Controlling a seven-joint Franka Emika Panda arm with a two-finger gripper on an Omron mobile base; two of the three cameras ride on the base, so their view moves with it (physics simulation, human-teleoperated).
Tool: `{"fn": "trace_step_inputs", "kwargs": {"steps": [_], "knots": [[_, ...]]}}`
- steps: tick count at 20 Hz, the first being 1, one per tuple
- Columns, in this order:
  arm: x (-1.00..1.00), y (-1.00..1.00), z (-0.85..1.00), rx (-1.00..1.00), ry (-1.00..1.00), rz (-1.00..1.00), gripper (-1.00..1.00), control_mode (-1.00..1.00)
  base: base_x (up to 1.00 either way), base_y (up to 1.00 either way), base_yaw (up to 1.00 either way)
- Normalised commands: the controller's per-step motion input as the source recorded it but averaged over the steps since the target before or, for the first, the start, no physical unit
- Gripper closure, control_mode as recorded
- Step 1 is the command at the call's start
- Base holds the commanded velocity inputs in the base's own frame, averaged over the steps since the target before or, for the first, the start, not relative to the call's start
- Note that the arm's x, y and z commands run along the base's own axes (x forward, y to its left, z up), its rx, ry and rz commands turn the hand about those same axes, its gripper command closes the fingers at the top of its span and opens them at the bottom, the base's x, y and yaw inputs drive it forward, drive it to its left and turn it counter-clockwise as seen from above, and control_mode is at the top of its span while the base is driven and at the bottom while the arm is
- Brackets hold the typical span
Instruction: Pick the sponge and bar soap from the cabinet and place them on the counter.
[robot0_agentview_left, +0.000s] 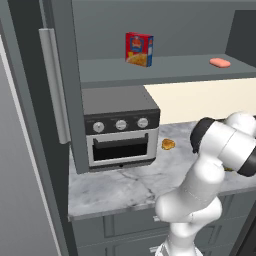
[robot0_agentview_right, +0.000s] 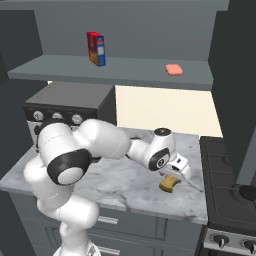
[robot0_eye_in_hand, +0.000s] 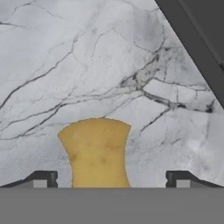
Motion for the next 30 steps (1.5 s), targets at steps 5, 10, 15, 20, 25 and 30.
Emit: {"fn": "trace_step_inputs", "kwargs": {"steps": [5, 10, 15, 20, 25, 30], "knots": [[-0.22, 0.13, 0.32, -0.04, -0.11, 0.00, -1.00, -1.00, 0.00, 0.00, 0.00], [-0.09, 0.22, 0.42, -0.05, -0.11, 0.01, -1.00, -1.00, 0.00, 0.00, 0.00], [-0.17, 0.17, 0.58, -0.07, -0.14, 0.00, -1.00, -1.00, 0.00, 0.00, 0.00], [-0.28, 0.20, 0.50, -0.06, -0.10, 0.00, -1.00, -1.00, 0.00, 0.00, 0.00], [-0.35, 0.19, 0.41, -0.05, -0.06, 0.02, -1.00, -1.00, 0.00, 0.00, 0.00], [-0.33, 0.13, 0.40, -0.03, -0.03, 0.03, -1.00, -1.00, 0.00, 0.00, 0.00]]}}
